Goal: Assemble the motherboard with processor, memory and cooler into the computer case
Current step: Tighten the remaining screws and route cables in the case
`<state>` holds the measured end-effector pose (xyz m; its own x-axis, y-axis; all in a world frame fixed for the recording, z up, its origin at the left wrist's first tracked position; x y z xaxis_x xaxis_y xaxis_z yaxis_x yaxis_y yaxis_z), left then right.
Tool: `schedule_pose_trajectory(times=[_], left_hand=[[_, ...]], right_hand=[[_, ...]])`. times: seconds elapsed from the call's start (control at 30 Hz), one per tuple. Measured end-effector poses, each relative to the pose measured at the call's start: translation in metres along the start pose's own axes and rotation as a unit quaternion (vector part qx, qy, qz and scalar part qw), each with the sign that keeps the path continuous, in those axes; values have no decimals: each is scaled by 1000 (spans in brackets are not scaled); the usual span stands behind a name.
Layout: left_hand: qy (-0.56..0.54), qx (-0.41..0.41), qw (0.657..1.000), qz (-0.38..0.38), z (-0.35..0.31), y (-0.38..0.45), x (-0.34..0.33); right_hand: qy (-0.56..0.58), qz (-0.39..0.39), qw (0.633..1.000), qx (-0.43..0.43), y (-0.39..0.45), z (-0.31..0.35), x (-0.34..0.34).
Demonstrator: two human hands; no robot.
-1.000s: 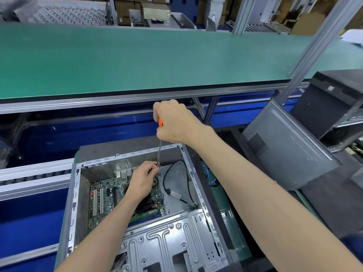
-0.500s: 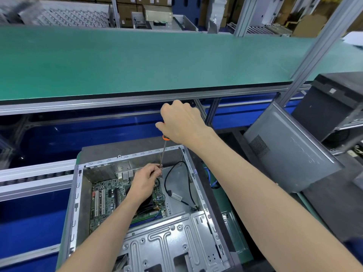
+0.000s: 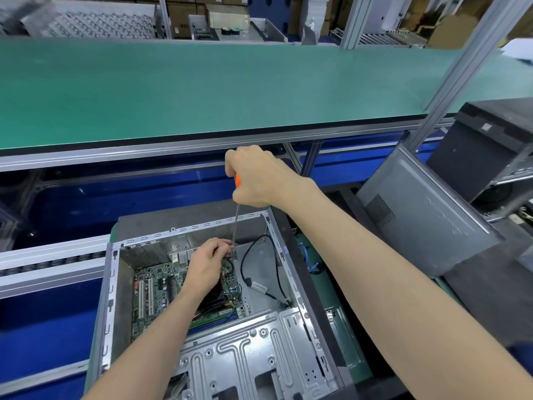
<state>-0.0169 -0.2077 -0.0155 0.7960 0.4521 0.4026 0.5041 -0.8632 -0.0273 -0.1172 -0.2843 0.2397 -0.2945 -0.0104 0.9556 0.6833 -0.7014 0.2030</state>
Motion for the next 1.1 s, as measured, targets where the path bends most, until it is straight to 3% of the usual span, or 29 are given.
schedule_pose_trajectory(times=[0.17, 0.37, 0.5, 0.67, 0.83, 1.0, 1.1], left_hand=[[-65, 52, 995, -63, 9, -1, 10], [-73, 80, 993, -55, 12, 0, 9], [-107, 72, 991, -31, 7, -1, 6], [-105, 72, 992, -11, 8, 0, 2], [-120, 80, 989, -22, 9, 0, 4], [-131, 83, 987, -40, 9, 0, 6], [-148, 94, 983, -46, 12, 1, 7]], right_hand=[[-76, -54, 996, 2, -1, 4, 0], [19, -17, 999, 22, 1, 8, -3], [-72, -88, 993, 2, 0, 6, -2], [15, -17, 1000, 12, 3, 4, -2], [-100, -78, 992, -5, 2, 2, -1], [1, -11, 1000, 13, 4, 4, -1], [-61, -54, 997, 1, 2, 1, 0]])
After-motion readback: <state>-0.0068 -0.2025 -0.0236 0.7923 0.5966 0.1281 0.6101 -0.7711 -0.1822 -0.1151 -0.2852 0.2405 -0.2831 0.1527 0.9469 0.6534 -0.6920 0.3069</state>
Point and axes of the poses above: each hand's wrist, its own y-axis towards the middle knuckle, its own x-axis out of the back of the hand, z = x × y, the point moved 7 cm from there along y, towards the middle knuckle, and after that the axes turned 10 degrees about -z, right-handed, at the moved point
